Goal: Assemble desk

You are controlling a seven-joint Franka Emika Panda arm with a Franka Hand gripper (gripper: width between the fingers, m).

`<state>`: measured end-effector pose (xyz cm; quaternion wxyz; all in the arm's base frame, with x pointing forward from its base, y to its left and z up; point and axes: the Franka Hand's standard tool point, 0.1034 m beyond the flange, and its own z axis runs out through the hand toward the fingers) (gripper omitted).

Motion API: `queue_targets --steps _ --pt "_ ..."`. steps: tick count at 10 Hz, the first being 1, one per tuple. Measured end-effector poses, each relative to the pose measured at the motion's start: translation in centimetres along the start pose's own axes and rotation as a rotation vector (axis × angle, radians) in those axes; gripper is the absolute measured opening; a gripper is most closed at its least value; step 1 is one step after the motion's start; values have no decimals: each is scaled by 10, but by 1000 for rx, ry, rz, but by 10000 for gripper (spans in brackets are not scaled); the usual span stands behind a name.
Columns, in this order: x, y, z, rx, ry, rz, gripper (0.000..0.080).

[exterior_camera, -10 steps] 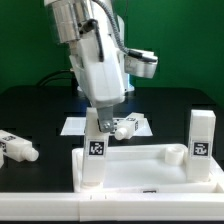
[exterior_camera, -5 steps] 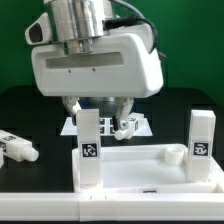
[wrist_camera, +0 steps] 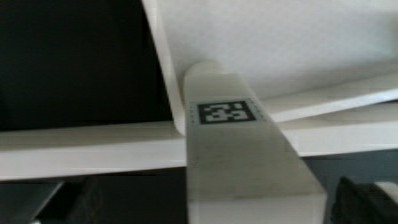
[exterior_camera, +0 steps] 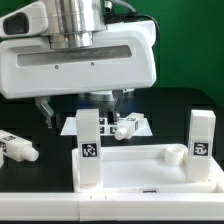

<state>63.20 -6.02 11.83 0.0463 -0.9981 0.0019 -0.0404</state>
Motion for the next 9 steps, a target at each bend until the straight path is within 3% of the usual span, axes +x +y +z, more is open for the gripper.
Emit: queue_targets --steps 1,2,3,4,5,7,9 --pt "-1 -1 1 2 -1 88 649" --pt "-1 0 1 0 -2 74 536" --pt "-1 -1 1 3 -1 144 536" --pt "-1 -1 1 2 -2 220 335" --pt "-1 -1 1 2 -2 246 284" --pt "0 -4 -1 0 12 519 284" --pt "-2 -9 0 -6 2 967 284"
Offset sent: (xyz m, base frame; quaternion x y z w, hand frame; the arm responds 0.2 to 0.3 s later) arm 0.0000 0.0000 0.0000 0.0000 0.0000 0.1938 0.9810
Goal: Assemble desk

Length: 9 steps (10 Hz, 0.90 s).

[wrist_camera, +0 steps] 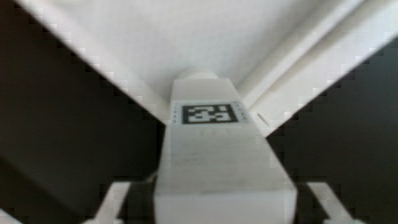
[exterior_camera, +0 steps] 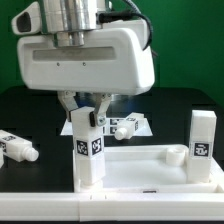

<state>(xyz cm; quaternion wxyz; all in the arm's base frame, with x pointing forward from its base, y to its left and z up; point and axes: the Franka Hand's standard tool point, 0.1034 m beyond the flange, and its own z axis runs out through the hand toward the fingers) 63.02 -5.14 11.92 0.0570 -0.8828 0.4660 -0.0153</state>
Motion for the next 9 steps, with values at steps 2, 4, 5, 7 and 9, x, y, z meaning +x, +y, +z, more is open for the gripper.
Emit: queue_targets --steps 2,4,5,7,9 --pt "6 -2 -8 -1 -55 327 284" --pt "4 2 -2 13 -67 401 284" --pt "3 1 -1 9 -66 338 350" --pt "-5 -2 2 0 -62 71 553" --pt "-11 -4 9 1 -76 -276 620"
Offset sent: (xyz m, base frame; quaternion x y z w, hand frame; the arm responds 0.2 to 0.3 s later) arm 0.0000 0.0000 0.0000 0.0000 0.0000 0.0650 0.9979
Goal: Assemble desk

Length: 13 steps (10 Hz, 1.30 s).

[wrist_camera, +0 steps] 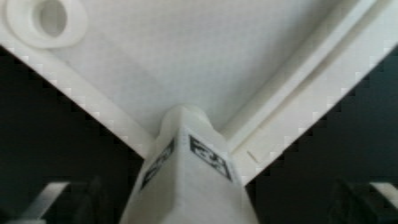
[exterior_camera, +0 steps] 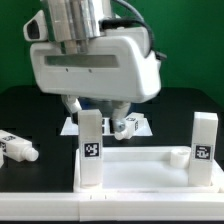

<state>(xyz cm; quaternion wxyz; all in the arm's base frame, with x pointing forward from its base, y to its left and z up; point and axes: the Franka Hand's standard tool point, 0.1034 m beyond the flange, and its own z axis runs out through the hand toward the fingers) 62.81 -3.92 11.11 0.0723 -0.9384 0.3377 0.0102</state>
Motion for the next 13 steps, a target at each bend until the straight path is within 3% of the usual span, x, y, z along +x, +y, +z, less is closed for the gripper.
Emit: queue_targets --steps 3,5,8,10,13 --pt "2 3 0 -6 7 -179 648" --pt "15 7 -5 -78 92 -636 649" --pt "14 6 -3 -83 109 -624 640" --pt "13 5 -2 -75 113 -473 290" --pt "13 5 -1 -66 124 -229 284"
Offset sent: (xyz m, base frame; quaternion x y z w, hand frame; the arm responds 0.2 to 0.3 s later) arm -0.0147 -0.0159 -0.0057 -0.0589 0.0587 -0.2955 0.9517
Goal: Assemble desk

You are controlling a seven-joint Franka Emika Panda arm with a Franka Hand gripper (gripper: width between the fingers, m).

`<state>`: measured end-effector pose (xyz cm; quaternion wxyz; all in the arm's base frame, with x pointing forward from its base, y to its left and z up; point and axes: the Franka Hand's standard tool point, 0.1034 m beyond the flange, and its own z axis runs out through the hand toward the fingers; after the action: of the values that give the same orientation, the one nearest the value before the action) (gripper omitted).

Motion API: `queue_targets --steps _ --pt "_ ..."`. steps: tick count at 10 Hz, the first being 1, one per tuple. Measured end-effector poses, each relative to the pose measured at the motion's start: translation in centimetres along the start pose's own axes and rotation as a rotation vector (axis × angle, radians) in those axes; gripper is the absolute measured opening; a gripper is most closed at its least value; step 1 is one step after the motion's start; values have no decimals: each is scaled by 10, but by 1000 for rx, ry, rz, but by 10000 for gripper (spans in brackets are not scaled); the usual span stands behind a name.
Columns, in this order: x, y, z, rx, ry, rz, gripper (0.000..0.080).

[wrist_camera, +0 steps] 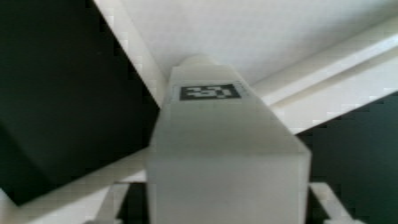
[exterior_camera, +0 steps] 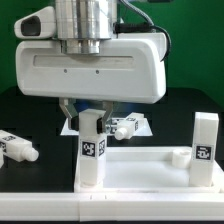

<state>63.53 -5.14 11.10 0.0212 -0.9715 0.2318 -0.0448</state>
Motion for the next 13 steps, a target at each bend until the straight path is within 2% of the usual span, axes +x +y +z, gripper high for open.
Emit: queue_targets --steps 2,4,5,7,8,9,10,13 --pt "1 0 0 -5 9 357 284" --pt "2 14 2 70 -29 859 285" --pt "2 15 2 71 -35 883 285" --pt "1 13 2 68 -33 857 290" --pt "0 12 2 51 -19 675 488" --pt "1 9 2 41 -17 477 596" --pt "1 6 1 35 -15 356 639" --pt "2 9 2 35 -10 160 648"
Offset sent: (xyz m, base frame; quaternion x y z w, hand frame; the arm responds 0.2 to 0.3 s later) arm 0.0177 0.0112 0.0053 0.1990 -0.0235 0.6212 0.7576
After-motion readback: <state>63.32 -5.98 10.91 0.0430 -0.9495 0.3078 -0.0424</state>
